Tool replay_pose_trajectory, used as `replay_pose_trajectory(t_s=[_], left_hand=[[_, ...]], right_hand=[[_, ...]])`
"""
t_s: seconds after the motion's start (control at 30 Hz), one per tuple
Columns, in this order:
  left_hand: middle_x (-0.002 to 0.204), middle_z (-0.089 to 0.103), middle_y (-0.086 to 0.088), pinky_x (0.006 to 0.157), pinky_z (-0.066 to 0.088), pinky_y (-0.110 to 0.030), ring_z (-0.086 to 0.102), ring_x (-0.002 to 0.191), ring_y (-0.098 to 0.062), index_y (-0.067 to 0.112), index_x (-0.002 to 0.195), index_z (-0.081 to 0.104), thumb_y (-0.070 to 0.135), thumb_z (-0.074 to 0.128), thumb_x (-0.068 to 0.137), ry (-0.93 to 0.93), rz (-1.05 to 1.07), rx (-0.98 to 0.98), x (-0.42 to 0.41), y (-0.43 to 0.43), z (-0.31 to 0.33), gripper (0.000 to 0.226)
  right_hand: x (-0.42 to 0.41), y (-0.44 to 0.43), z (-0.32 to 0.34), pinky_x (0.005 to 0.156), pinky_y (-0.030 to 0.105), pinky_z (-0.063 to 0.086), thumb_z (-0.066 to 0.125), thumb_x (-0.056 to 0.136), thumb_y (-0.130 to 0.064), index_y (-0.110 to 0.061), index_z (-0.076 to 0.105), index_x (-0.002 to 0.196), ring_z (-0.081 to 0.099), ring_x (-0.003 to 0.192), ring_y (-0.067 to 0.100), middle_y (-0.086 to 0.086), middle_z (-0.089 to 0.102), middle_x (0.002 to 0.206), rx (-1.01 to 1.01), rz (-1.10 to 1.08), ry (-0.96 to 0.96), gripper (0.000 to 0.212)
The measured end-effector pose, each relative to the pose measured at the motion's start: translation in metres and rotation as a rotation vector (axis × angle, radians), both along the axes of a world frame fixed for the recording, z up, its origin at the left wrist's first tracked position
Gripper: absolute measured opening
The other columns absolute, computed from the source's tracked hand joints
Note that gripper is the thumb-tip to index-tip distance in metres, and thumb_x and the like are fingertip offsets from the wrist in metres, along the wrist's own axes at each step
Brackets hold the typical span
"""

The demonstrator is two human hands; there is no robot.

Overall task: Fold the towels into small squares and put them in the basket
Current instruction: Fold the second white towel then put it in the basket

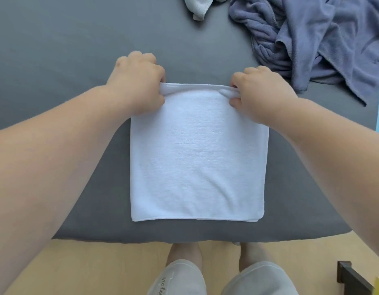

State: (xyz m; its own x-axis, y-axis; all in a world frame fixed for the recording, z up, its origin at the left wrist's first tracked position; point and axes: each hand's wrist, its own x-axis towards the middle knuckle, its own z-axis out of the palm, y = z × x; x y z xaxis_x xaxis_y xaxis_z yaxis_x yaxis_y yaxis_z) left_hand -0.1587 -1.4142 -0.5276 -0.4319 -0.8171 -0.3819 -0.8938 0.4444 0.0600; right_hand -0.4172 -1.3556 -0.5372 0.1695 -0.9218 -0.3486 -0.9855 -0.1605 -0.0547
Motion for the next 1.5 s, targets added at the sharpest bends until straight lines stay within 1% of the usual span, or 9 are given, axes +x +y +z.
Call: replay_pose_trajectory(t_s=[0.1, 0.2, 0.4, 0.67, 0.8, 0.9, 1.17, 1.37, 1.5], left_hand=[[0.100, 0.053, -0.003, 0.085, 0.035, -0.040, 0.044, 0.098, -0.030, 0.024, 0.089, 0.057, 0.020, 0.061, 0.080, -0.041, -0.031, 0.034, -0.003, -0.010, 0.005, 0.010], [0.084, 0.057, 0.000, 0.078, 0.029, -0.036, 0.045, 0.086, -0.028, 0.025, 0.073, 0.047, 0.008, 0.058, 0.075, -0.030, -0.069, 0.049, -0.007, -0.009, 0.006, 0.020], [0.097, 0.061, -0.012, 0.082, 0.033, -0.042, 0.052, 0.095, -0.035, 0.015, 0.099, 0.065, 0.004, 0.055, 0.080, 0.084, -0.061, -0.208, -0.005, -0.011, 0.005, 0.024], [0.077, 0.054, -0.007, 0.070, 0.027, -0.037, 0.047, 0.077, -0.031, 0.014, 0.084, 0.063, 0.008, 0.052, 0.073, 0.319, 0.079, -0.473, 0.008, 0.007, 0.023, 0.017], [0.072, 0.055, -0.007, 0.064, 0.036, -0.041, 0.045, 0.069, -0.029, 0.011, 0.078, 0.062, 0.000, 0.054, 0.067, 0.492, 0.065, -0.424, 0.032, 0.068, 0.017, 0.018], [0.072, 0.053, -0.008, 0.061, 0.039, -0.046, 0.046, 0.067, -0.030, 0.006, 0.075, 0.064, -0.008, 0.052, 0.063, 0.539, 0.057, -0.329, 0.043, 0.118, 0.001, 0.022], [0.069, 0.055, -0.008, 0.055, 0.035, -0.044, 0.046, 0.062, -0.030, 0.003, 0.067, 0.063, -0.016, 0.052, 0.064, 0.573, 0.136, -0.296, 0.044, 0.181, -0.013, 0.022], [0.067, 0.053, -0.007, 0.052, 0.032, -0.043, 0.041, 0.060, -0.029, 0.004, 0.063, 0.061, -0.018, 0.054, 0.062, 0.517, 0.167, -0.303, 0.049, 0.195, -0.017, 0.024], [0.071, 0.054, -0.005, 0.058, 0.028, -0.039, 0.041, 0.065, -0.028, 0.007, 0.066, 0.063, -0.014, 0.054, 0.063, 0.412, 0.188, -0.262, 0.052, 0.197, -0.024, 0.023]], right_hand=[[0.005, -0.009, 0.003, 0.082, 0.044, 0.041, 0.063, 0.094, -0.030, -0.012, 0.059, 0.118, 0.048, 0.110, 0.038, 0.014, 0.052, 0.119, 0.084, 0.040, 0.038, 0.031], [0.005, -0.009, 0.001, 0.075, 0.040, 0.034, 0.059, 0.096, -0.024, -0.016, 0.056, 0.114, 0.044, 0.100, 0.033, 0.011, 0.052, 0.116, 0.104, 0.068, 0.030, 0.020], [-0.006, -0.022, 0.003, 0.065, 0.043, 0.037, 0.057, 0.093, -0.010, -0.008, 0.051, 0.105, 0.056, 0.088, 0.042, 0.023, 0.058, 0.100, -0.140, 0.019, -0.033, 0.014], [-0.009, 0.000, 0.030, 0.060, 0.041, 0.035, 0.051, 0.087, -0.009, -0.010, 0.058, 0.090, 0.052, 0.082, 0.038, 0.016, 0.056, 0.092, -0.408, -0.045, -0.150, 0.007], [-0.010, 0.058, 0.032, 0.055, 0.035, 0.032, 0.058, 0.077, -0.003, -0.010, 0.055, 0.078, 0.048, 0.072, 0.034, 0.010, 0.052, 0.079, -0.372, -0.010, -0.253, 0.007], [-0.013, 0.100, 0.017, 0.055, 0.043, 0.041, 0.060, 0.068, 0.005, -0.010, 0.056, 0.074, 0.044, 0.065, 0.032, 0.007, 0.050, 0.073, -0.303, 0.051, -0.296, 0.017], [-0.012, 0.152, 0.005, 0.054, 0.044, 0.040, 0.061, 0.072, 0.013, -0.006, 0.064, 0.078, 0.040, 0.063, 0.029, 0.007, 0.054, 0.077, -0.355, -0.025, -0.356, 0.020], [-0.001, 0.180, 0.003, 0.053, 0.042, 0.034, 0.057, 0.072, 0.014, -0.010, 0.063, 0.072, 0.040, 0.061, 0.028, 0.005, 0.053, 0.072, -0.387, -0.024, -0.308, 0.024], [0.005, 0.188, -0.005, 0.057, 0.040, 0.033, 0.064, 0.069, 0.012, -0.015, 0.065, 0.076, 0.043, 0.066, 0.028, 0.002, 0.054, 0.076, -0.269, -0.067, -0.179, 0.027]])
